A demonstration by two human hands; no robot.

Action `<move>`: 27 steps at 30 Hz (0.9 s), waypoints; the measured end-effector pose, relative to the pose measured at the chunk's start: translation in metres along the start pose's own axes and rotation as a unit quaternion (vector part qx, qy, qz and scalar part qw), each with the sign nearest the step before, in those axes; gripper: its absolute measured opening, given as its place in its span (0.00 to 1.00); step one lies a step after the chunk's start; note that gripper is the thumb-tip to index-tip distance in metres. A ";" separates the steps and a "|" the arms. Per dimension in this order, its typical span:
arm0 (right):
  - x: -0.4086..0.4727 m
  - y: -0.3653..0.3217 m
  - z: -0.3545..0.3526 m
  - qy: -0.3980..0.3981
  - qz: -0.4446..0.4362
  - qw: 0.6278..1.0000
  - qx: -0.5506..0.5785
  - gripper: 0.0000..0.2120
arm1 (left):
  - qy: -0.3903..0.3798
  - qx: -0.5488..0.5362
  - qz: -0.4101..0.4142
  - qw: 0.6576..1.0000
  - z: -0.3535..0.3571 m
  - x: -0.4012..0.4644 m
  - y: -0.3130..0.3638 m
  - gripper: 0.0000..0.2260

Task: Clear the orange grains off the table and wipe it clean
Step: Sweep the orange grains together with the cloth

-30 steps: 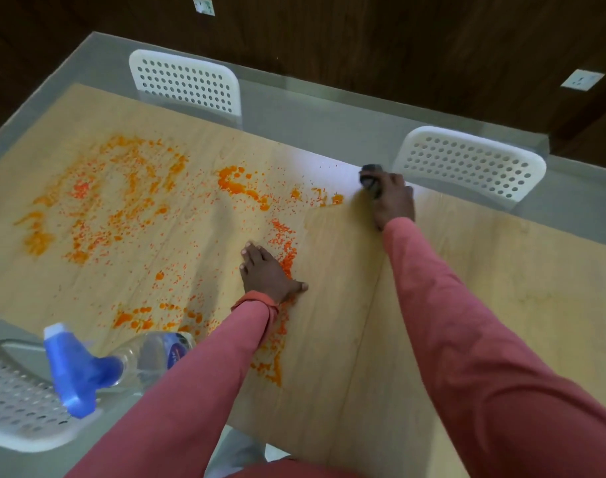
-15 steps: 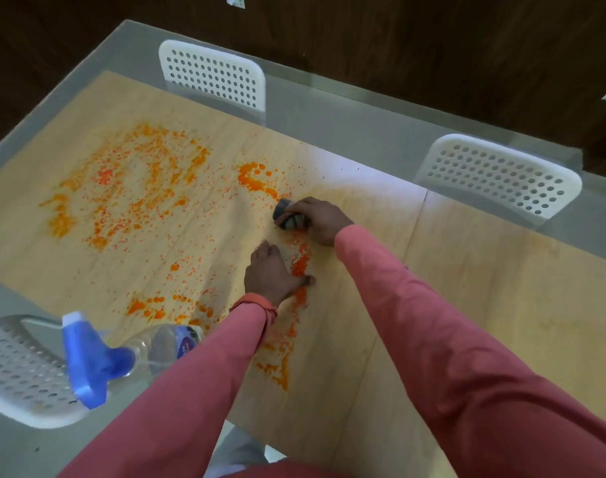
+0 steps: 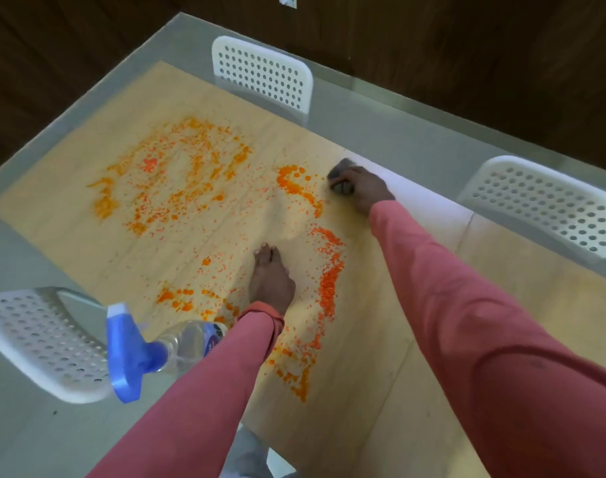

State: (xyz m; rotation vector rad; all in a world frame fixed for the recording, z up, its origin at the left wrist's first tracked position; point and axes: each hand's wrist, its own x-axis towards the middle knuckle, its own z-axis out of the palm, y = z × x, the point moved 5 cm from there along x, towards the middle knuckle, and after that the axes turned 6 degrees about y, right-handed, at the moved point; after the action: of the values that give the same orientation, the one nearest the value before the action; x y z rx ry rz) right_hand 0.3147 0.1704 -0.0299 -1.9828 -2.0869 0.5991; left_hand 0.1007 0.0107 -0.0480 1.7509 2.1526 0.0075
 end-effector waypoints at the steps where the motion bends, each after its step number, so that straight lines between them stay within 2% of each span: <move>1: -0.001 -0.021 0.008 -0.015 -0.042 0.999 0.001 0.23 | 0.000 0.004 0.006 1.000 0.001 0.001 0.000 0.26; 4: -0.013 -0.077 0.031 -0.096 -0.171 0.981 0.007 0.27 | 0.008 0.012 0.023 1.000 0.008 0.001 -0.001 0.26; 6: -0.016 -0.092 0.028 -0.137 -0.199 0.969 0.042 0.33 | 0.003 0.007 0.022 1.000 0.008 0.001 -0.004 0.26; 8: -0.007 -0.082 0.009 -0.110 -0.140 0.977 0.115 0.36 | 0.007 0.000 0.028 1.000 0.011 0.000 -0.007 0.26; 10: 0.009 -0.057 -0.015 -0.020 -0.053 0.986 0.158 0.34 | 0.009 0.008 0.035 0.999 0.013 0.001 -0.008 0.26; 12: 0.024 -0.029 -0.032 0.070 0.014 0.988 0.139 0.27 | 0.010 0.006 0.038 0.999 0.020 0.005 -0.011 0.26; 13: 0.033 -0.017 -0.031 0.087 0.031 0.989 0.114 0.23 | 0.014 0.016 0.039 0.999 0.022 0.006 -0.013 0.26; 16: 0.051 -0.010 -0.005 0.027 0.026 0.999 0.017 0.21 | 0.020 0.012 0.028 0.999 0.021 0.006 -0.014 0.26; 19: 0.057 -0.037 0.019 0.006 -0.006 1.000 -0.027 0.26 | 0.021 -0.022 0.026 0.999 0.016 0.003 -0.009 0.26; 23: 0.045 -0.108 0.044 -0.064 -0.128 0.989 -0.047 0.30 | 0.045 -0.052 0.023 0.997 0.010 0.000 -0.008 0.25; 27: 0.017 -0.155 0.077 -0.167 -0.239 0.956 -0.011 0.32 | 0.062 -0.069 0.023 0.995 0.005 -0.003 -0.007 0.26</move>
State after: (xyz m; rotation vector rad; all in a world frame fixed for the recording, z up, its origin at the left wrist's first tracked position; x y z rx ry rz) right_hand 0.1411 0.1724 -0.0364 -1.3661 -2.6540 0.8505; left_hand 0.0960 0.0049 -0.0533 1.7619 2.1412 0.2770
